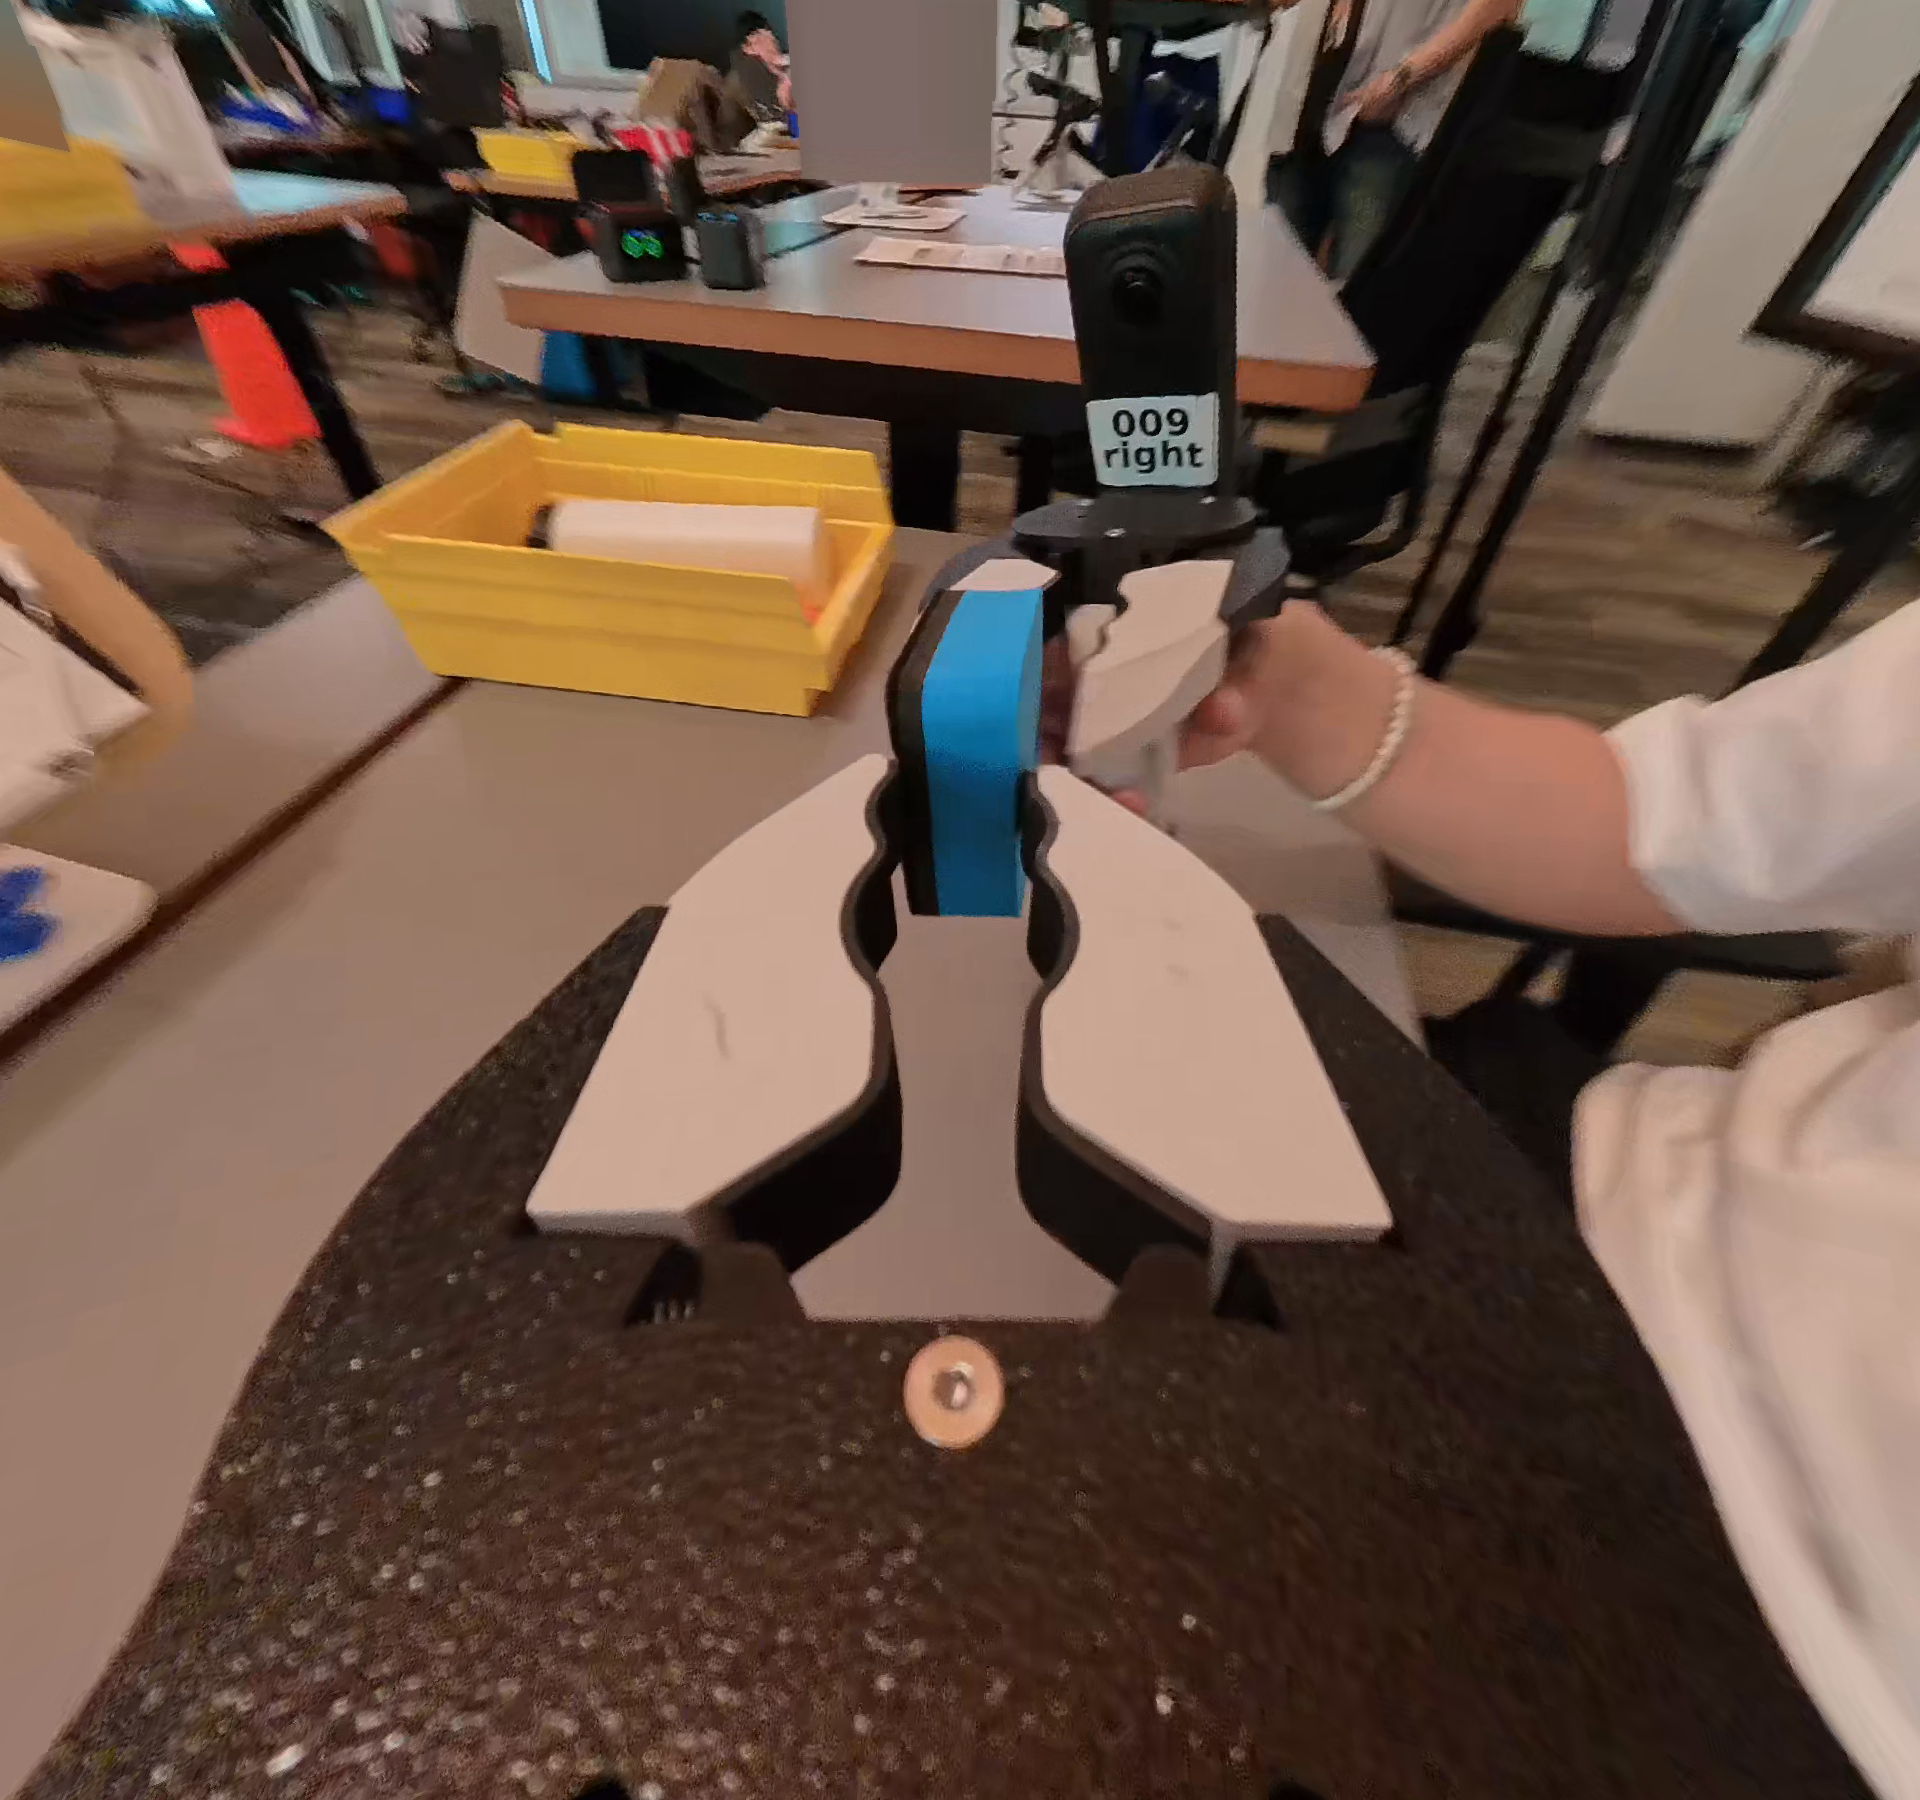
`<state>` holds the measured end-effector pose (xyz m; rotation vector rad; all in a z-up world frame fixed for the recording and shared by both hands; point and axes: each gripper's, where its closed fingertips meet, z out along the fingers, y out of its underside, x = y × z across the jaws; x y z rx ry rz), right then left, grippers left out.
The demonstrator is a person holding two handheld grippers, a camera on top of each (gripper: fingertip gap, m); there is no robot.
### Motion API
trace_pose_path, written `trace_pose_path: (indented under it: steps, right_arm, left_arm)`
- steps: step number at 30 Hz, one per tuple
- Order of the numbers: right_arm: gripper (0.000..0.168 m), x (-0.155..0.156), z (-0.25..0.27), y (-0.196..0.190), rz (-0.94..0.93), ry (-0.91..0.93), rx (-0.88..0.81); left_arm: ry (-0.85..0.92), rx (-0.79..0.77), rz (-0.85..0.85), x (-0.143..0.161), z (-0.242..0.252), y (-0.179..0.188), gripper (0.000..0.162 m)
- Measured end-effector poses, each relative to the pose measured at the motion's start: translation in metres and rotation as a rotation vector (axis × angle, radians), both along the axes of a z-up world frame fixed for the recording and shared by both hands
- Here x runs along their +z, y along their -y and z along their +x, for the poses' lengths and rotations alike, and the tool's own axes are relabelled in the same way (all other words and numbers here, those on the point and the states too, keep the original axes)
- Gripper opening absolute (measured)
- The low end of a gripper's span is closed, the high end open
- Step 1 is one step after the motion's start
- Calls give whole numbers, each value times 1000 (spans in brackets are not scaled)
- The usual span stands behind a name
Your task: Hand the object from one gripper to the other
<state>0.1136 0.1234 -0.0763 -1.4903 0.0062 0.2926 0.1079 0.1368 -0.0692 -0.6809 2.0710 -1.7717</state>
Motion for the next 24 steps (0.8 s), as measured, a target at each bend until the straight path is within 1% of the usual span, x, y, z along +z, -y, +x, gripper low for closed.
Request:
trace_pose_path:
  steps: [1,2,3,4,6,8,11,12,13,16,19,22,24]
  right_arm:
    - [45,-3,2,0,-20,-53,4]
    - [67,-7,2,-1,-58,-137,32]
    - [83,-12,0,0,-104,-234,78]
    - [91,-14,-1,1,-123,-329,124]
    - [88,-5,2,4,-50,-498,186]
    - [76,1,0,5,-13,-629,272]
    - [73,1,-14,4,-37,-685,387]
    - [62,5,-16,5,-19,-709,413]
    - [58,6,-13,4,-11,-740,409]
    - [55,5,-10,5,-9,-777,411]
    - [55,0,-5,2,-22,-797,381]
    - [54,-3,-3,0,-28,-782,366]
    - [53,-4,-2,-2,-24,-728,344]
  left_arm:
    - [52,23,32,1,1,-2,20]
    - [103,39,55,4,1,-4,20]
    - [154,50,79,6,1,-6,20]
    - [212,57,114,8,0,-7,20]
    - [321,68,206,9,-1,-8,20]
    - [388,37,287,6,-4,-3,20]
    - [418,-21,318,-1,-10,6,20]
    - [425,-27,317,-2,-10,7,20]
    - [428,-28,309,-2,-10,7,20]
    - [428,-29,309,-4,-8,7,20]
    - [437,-13,358,-9,-4,6,21]
    - [436,0,391,-12,-2,3,21]
    - [398,10,387,-14,-1,0,21]
